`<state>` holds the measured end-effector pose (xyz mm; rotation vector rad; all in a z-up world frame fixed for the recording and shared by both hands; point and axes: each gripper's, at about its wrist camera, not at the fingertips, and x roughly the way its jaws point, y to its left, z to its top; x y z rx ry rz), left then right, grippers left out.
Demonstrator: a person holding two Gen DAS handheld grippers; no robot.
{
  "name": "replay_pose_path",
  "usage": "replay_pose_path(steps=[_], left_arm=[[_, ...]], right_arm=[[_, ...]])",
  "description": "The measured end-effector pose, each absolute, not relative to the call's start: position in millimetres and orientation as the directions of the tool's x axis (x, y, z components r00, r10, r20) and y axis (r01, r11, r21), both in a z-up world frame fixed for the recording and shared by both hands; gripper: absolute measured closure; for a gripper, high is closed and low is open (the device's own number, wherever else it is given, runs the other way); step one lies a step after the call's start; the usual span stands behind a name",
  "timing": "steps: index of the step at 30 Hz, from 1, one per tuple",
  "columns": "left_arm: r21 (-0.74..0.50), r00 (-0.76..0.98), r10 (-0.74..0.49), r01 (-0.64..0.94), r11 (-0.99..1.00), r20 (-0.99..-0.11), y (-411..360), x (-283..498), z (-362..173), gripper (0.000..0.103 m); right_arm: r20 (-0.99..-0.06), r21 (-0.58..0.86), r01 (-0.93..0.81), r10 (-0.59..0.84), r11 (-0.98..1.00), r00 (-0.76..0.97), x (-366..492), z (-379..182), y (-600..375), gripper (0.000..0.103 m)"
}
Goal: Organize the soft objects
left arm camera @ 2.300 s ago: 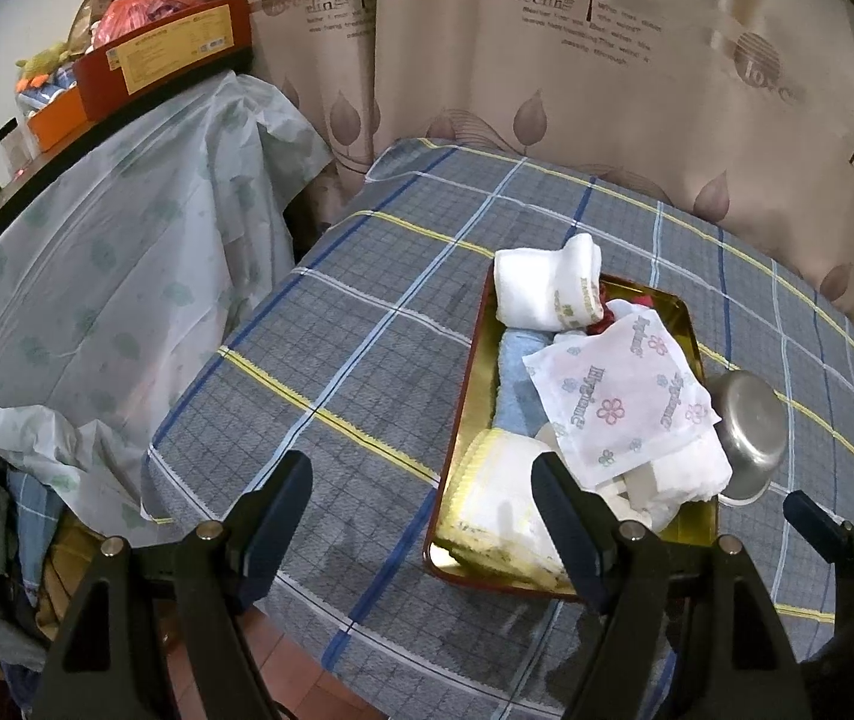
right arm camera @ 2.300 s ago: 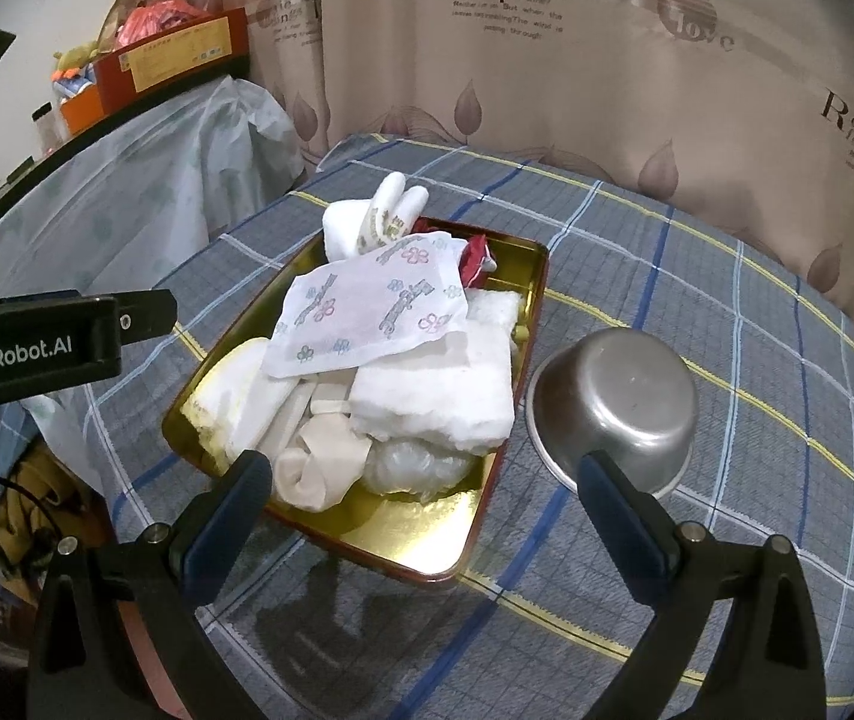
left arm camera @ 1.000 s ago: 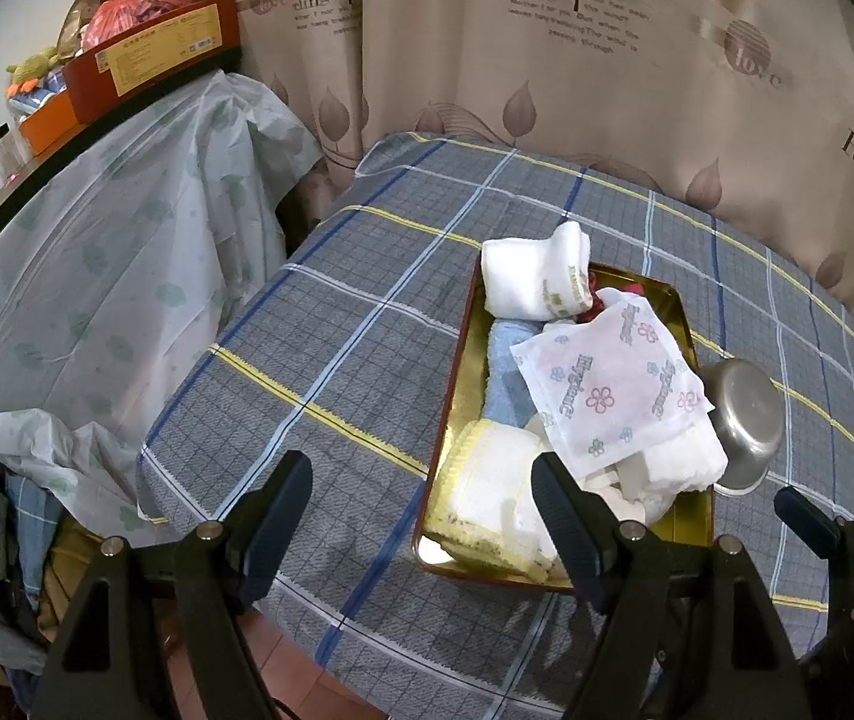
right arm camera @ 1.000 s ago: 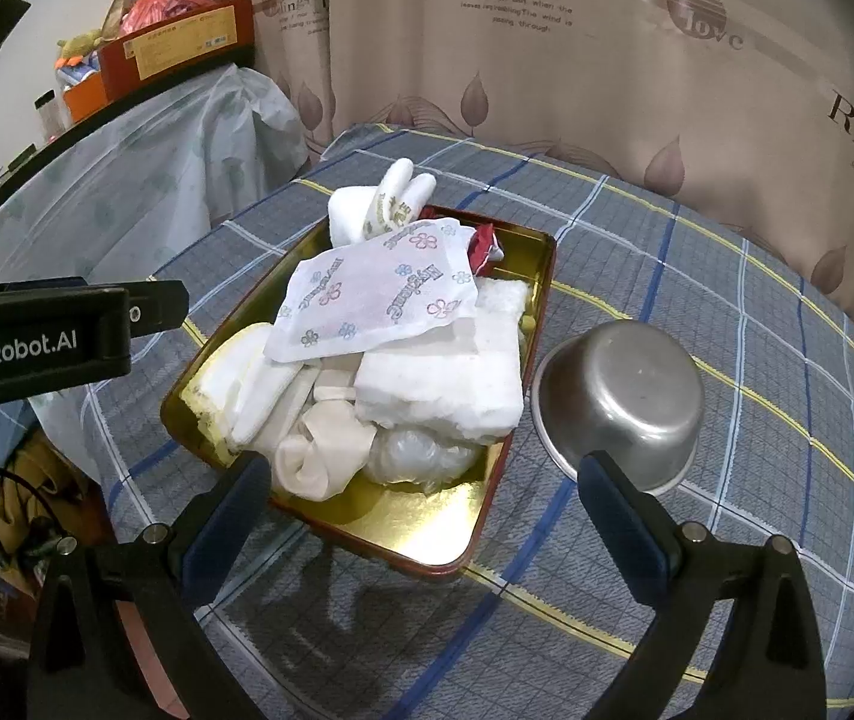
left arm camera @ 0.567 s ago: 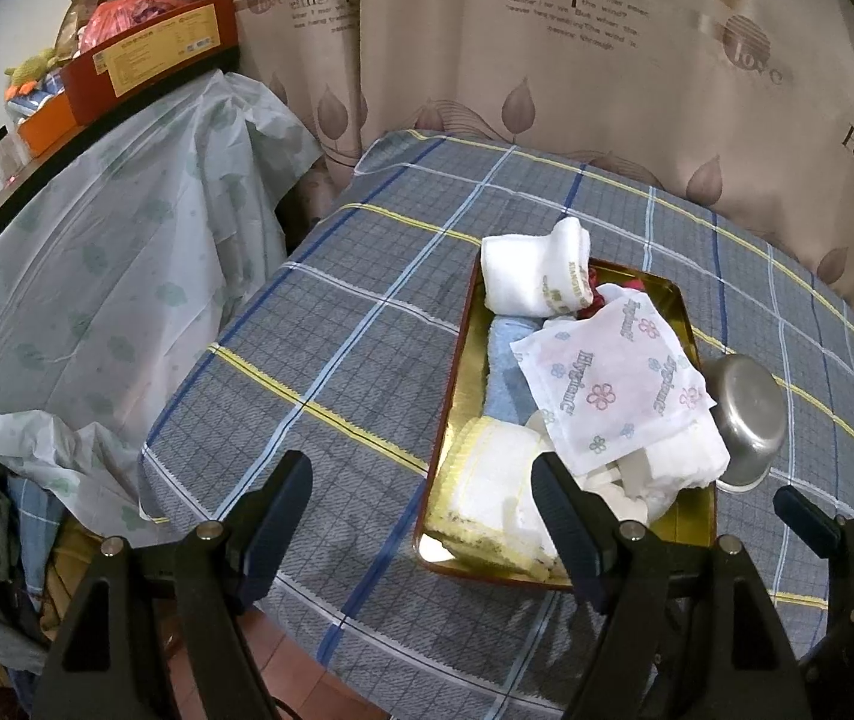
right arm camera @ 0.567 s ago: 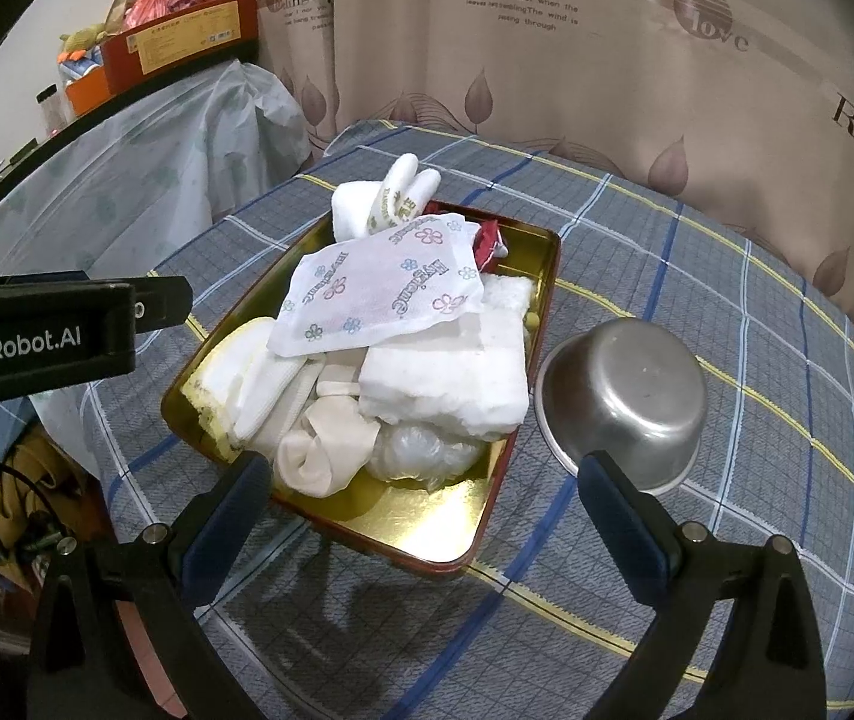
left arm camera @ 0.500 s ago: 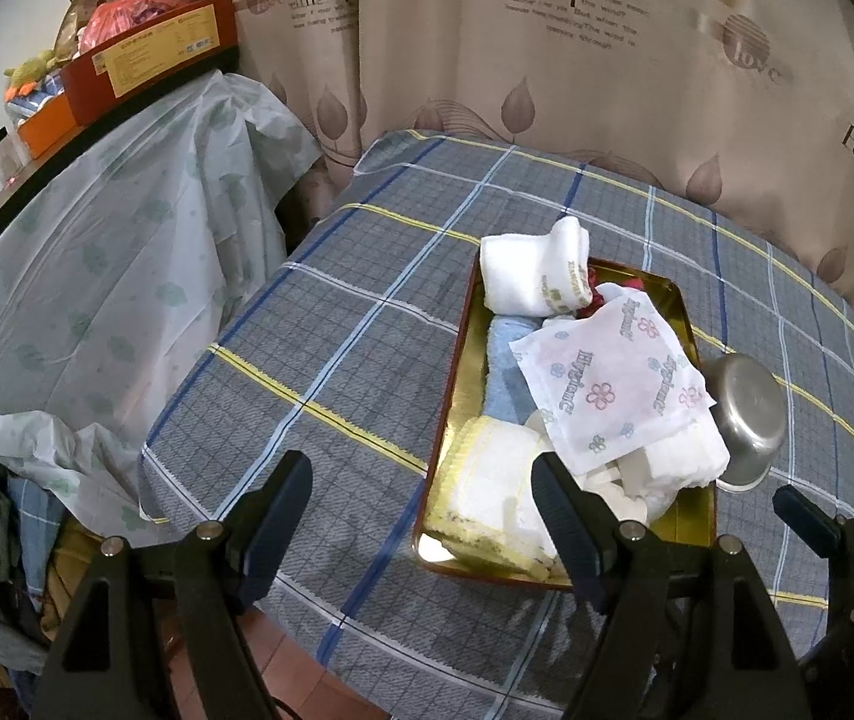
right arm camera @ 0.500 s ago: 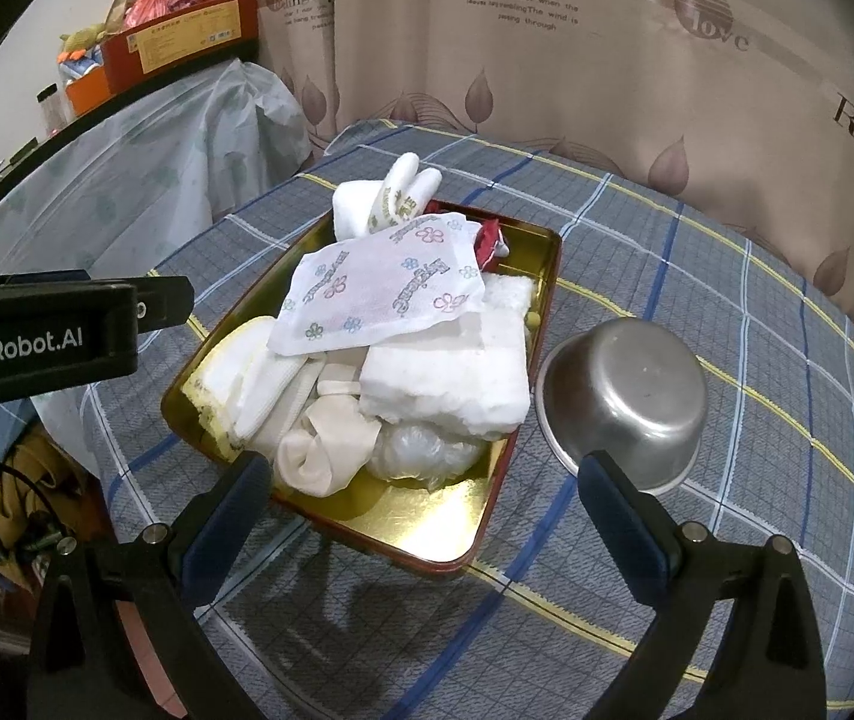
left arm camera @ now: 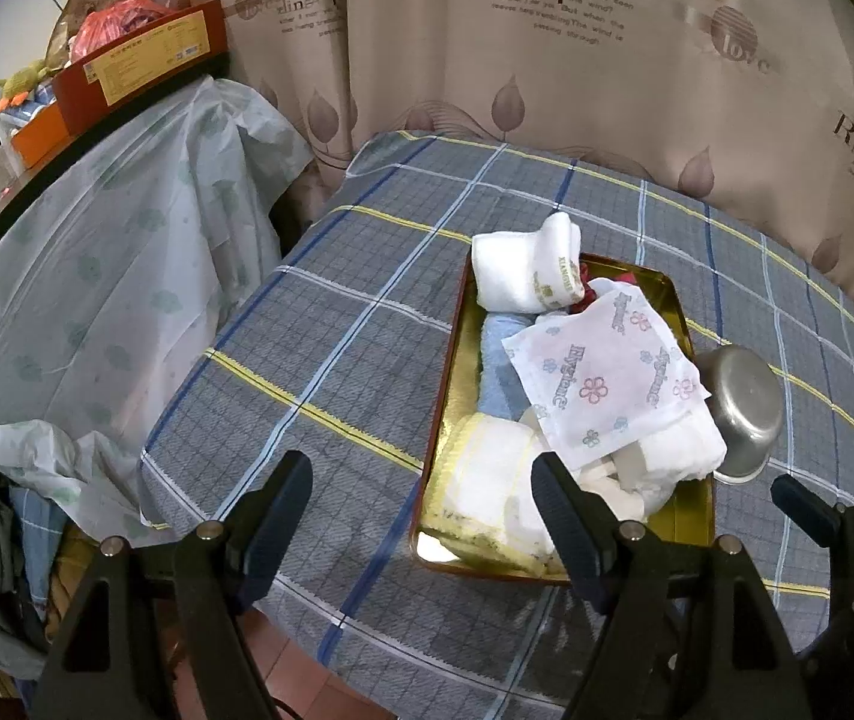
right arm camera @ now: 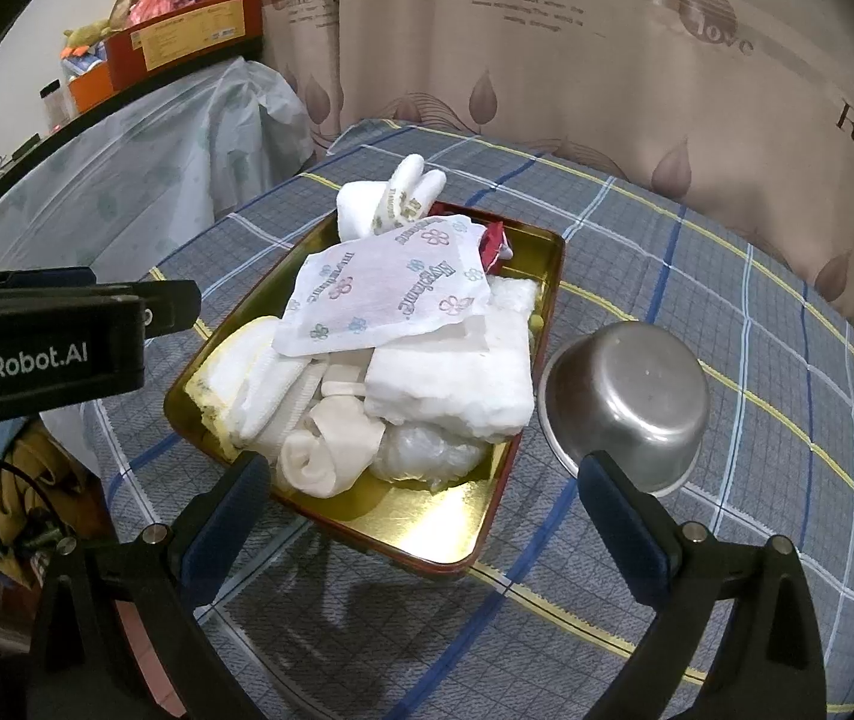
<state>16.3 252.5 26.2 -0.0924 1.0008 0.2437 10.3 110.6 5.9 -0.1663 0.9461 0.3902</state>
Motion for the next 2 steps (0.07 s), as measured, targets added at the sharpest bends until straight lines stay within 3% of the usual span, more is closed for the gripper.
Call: replay_pose_path(steps=[2], left_arm=[[0.033, 0.517, 0.163, -0.250, 0.968, -0.841, 252.5, 16.6, 26.1, 0.025]], right_arm=[[-0.815, 0.032, -0.395, 0.252, 0.918, 0.521, 10.4, 6.1, 111.5, 0.002]])
